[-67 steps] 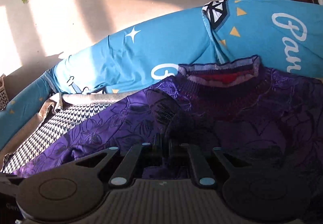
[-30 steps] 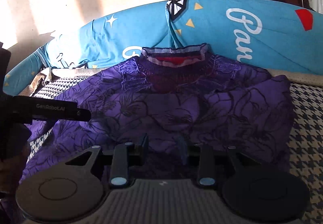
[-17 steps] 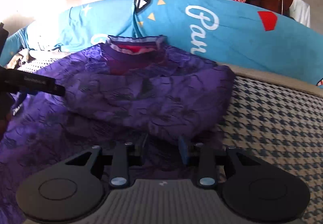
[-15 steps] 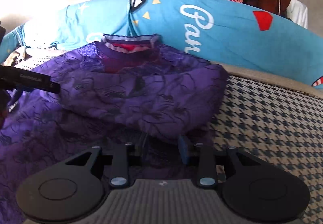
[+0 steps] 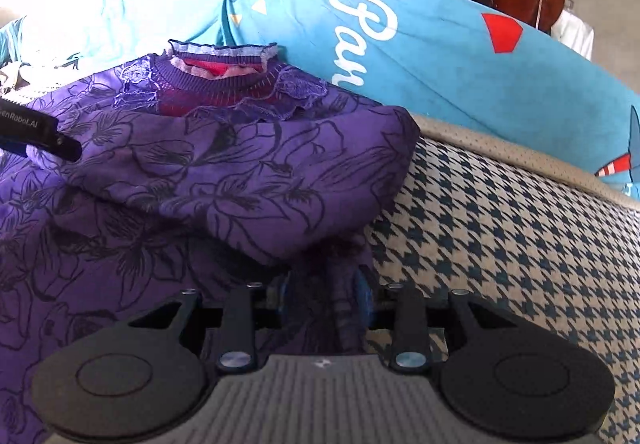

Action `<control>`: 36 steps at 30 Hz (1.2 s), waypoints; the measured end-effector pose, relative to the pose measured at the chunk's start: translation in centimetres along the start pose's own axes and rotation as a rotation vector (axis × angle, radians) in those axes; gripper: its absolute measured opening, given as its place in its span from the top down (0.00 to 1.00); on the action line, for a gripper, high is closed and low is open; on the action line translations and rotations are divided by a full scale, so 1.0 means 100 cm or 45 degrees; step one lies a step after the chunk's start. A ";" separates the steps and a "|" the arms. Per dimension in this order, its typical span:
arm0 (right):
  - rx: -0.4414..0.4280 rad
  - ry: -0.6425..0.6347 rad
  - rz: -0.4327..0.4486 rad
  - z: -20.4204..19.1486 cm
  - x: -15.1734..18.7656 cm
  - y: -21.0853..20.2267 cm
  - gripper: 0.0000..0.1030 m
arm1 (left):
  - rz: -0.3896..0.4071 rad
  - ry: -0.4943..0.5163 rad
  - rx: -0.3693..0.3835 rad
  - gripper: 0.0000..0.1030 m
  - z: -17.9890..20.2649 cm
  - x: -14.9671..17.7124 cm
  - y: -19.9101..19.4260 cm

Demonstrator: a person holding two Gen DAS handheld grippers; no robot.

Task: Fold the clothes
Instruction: 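Lay the held sleeve across the top's body with the right tool, then open the right tool and withdraw it from the folded sleeve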

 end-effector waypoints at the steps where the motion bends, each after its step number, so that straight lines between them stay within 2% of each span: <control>1: 0.001 -0.017 0.001 -0.002 0.000 0.001 0.67 | 0.012 0.005 0.005 0.00 0.001 -0.001 -0.001; 5: 0.030 -0.051 0.020 -0.006 -0.002 0.006 0.62 | -0.006 0.023 0.029 0.00 0.006 0.002 0.004; 9: 0.081 -0.064 0.058 -0.008 -0.006 0.009 0.62 | -0.056 0.030 0.032 0.00 0.007 0.011 0.014; 16: 0.213 -0.017 0.087 0.003 -0.007 0.016 0.62 | -0.068 0.035 0.024 0.00 0.005 0.018 0.022; 21: 0.379 0.175 0.080 0.038 -0.007 0.010 0.62 | -0.065 0.037 0.021 0.00 0.004 0.019 0.022; 24: 0.373 0.385 0.064 0.056 -0.002 0.008 0.62 | -0.064 0.037 0.019 0.00 0.003 0.019 0.021; 29: 0.316 0.580 0.035 0.069 0.002 0.005 0.61 | -0.064 0.039 0.014 0.00 0.003 0.019 0.021; 34: 0.328 0.286 0.016 0.054 -0.002 -0.005 0.60 | -0.065 0.041 0.009 0.00 0.004 0.019 0.020; 36: 0.279 0.200 0.011 0.045 -0.002 -0.007 0.60 | -0.066 0.042 0.006 0.00 0.004 0.019 0.020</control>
Point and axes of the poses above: each gripper's, at about its wrist camera, not at the fingertips, and y roughly the way its jaws point, z to its right, x to its underside, the point moved 7 cm from there along y, roughly the way its jaws point, and after that the axes turned 12 degrees about z, right-handed, at the moved point
